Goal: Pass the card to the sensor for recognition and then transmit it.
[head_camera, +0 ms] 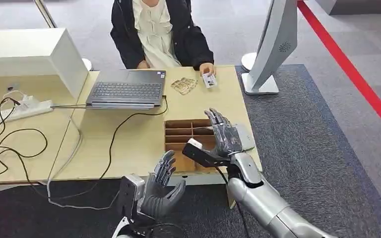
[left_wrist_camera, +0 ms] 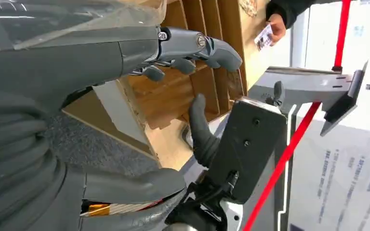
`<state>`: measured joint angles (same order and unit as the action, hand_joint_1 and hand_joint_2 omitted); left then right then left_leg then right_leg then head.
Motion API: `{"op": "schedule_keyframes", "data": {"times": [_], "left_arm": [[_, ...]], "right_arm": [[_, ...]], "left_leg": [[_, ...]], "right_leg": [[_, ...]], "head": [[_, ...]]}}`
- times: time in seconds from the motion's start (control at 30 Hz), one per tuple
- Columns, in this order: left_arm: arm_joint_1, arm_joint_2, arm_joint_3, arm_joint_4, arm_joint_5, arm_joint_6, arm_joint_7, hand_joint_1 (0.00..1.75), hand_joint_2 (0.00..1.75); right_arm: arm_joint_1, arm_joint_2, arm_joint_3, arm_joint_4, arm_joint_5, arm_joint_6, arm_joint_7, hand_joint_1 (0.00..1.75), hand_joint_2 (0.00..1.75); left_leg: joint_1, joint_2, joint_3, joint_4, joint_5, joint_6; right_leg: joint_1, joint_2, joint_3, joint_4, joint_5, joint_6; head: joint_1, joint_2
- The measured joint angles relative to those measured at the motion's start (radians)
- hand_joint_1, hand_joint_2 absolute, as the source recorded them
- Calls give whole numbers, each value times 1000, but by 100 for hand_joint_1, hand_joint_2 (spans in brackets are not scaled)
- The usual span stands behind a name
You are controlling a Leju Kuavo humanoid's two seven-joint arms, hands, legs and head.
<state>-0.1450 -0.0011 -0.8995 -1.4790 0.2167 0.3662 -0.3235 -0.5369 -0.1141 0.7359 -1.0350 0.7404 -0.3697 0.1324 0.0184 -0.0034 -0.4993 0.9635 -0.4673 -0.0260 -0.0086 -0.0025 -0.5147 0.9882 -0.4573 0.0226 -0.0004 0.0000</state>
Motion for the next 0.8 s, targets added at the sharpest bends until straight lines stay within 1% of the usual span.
{"op": "schedule_keyframes", "data": {"times": [0.47, 0.67, 0.8], "left_arm": [[-6, -8, 0, 28, 5, -38, -5, 0, 175], [-10, -13, 0, 42, 7, -52, -7, 0, 175], [-13, -16, -1, 53, 7, -61, -10, 0, 175]], "right_arm": [[-21, 23, 8, 89, 4, -9, 8, 0, 175], [-49, 29, 11, 106, 20, -7, 10, 0, 175], [-84, 42, 16, 124, 35, -3, 6, 0, 175]], "left_leg": [[0, 0, 0, 0, 0, 0], [0, 0, 0, 0, 0, 0], [0, 0, 0, 0, 0, 0]], "right_leg": [[0, 0, 0, 0, 0, 0], [0, 0, 0, 0, 0, 0], [0, 0, 0, 0, 0, 0]], "head": [[0, 0], [0, 0], [0, 0]]}}
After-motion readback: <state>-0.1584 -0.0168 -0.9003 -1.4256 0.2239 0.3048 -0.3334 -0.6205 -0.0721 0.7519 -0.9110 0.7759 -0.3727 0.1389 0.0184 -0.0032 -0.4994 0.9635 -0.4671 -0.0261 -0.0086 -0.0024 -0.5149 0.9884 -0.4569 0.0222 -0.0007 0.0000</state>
